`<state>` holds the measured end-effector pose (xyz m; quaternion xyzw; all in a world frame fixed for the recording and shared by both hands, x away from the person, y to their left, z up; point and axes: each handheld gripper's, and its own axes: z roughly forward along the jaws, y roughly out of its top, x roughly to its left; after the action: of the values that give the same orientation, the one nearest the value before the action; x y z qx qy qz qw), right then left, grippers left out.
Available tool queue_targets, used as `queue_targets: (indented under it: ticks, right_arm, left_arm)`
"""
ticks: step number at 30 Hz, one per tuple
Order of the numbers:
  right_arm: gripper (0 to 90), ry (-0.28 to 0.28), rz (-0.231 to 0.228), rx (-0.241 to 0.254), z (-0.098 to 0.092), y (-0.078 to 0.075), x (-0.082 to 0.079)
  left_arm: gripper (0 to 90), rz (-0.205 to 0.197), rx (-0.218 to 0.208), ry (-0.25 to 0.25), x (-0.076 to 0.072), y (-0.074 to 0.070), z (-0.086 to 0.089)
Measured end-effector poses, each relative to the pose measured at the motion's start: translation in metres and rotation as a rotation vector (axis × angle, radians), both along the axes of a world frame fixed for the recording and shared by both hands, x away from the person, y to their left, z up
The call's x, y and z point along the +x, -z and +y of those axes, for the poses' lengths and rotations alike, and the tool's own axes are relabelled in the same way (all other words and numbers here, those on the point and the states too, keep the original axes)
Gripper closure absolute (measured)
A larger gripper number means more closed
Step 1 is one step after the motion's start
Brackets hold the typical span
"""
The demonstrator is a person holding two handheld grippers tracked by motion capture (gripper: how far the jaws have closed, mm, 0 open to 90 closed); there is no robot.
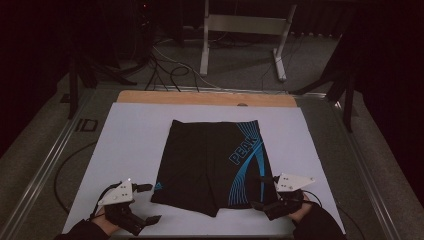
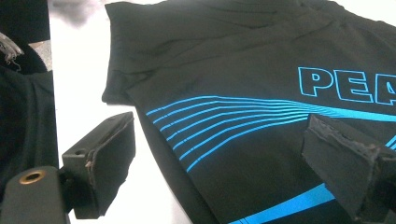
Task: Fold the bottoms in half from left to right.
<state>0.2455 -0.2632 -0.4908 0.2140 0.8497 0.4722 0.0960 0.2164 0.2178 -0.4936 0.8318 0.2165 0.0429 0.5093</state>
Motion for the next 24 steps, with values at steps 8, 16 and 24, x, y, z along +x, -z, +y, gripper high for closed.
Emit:
queue_targets:
  ticks: [8, 16, 24]
  right_arm:
    - [10.4, -0.012, -0.008, 0.009, 0.003, -0.012, -0.003]
    - [10.4, -0.029, -0.027, 0.038, 0.005, -0.039, -0.001]
    - [10.4, -0.045, -0.076, 0.037, 0.015, -0.066, 0.012]
  left_arm:
    - [0.0, -0.005, -0.005, 0.005, -0.001, -0.002, -0.001]
    - [0.0, -0.015, -0.011, -0.001, 0.000, -0.005, -0.001]
    - [0.0, -0.015, -0.009, -0.007, 0.000, -0.006, -0.001]
